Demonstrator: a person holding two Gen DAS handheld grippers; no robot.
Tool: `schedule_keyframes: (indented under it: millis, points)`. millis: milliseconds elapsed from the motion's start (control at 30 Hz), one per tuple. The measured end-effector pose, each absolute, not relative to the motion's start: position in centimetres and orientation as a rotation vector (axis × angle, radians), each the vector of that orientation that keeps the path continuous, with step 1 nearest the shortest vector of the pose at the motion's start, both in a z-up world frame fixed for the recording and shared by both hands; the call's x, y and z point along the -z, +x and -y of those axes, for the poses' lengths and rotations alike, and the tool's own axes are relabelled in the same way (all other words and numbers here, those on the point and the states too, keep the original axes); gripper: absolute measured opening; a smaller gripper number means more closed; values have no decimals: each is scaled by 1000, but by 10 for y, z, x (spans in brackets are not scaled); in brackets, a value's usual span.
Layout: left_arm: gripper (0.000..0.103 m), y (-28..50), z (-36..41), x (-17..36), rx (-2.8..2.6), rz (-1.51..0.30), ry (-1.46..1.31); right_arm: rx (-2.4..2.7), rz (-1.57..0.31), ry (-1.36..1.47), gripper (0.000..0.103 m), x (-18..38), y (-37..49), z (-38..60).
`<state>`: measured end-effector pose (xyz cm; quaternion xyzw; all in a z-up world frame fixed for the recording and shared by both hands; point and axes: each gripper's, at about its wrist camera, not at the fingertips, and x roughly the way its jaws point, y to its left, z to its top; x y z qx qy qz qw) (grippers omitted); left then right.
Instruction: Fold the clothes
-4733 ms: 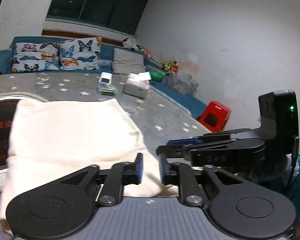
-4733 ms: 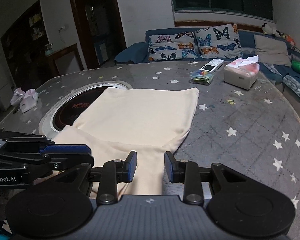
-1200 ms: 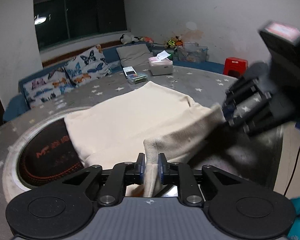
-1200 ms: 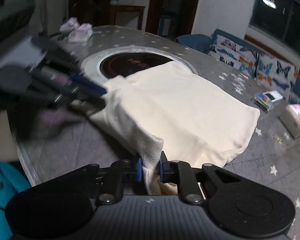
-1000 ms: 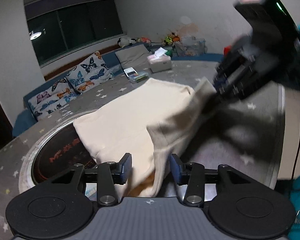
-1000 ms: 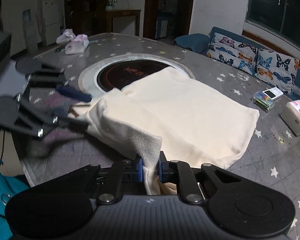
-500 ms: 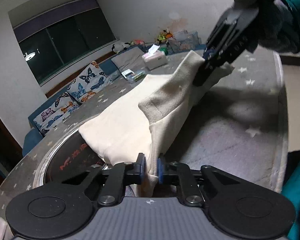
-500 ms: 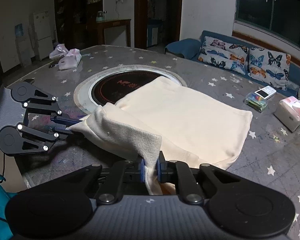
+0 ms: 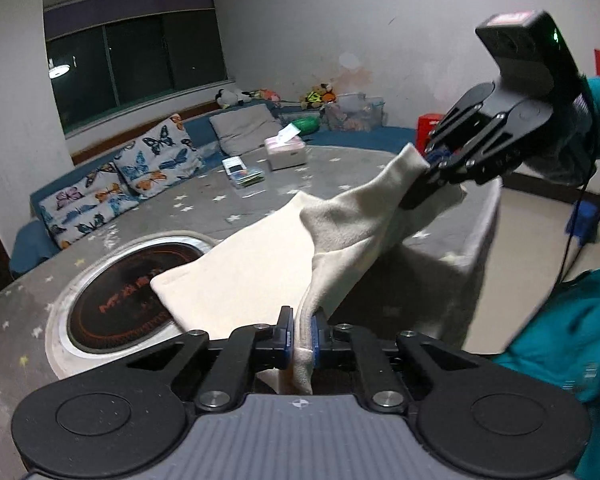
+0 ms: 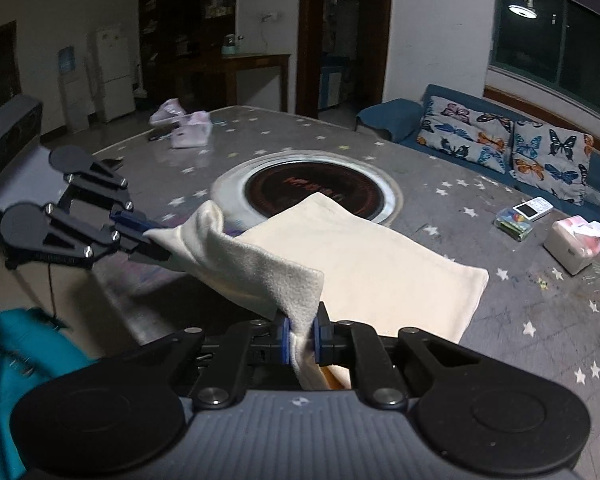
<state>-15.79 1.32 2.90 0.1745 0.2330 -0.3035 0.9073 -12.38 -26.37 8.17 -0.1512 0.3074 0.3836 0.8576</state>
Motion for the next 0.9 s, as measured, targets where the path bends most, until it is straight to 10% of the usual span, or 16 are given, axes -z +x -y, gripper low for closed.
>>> schedule_keyframes:
  millis: [900]
  points:
    - [16, 50, -16, 12, 387, -640, 254, -687, -780, -269, 14, -26, 82, 216]
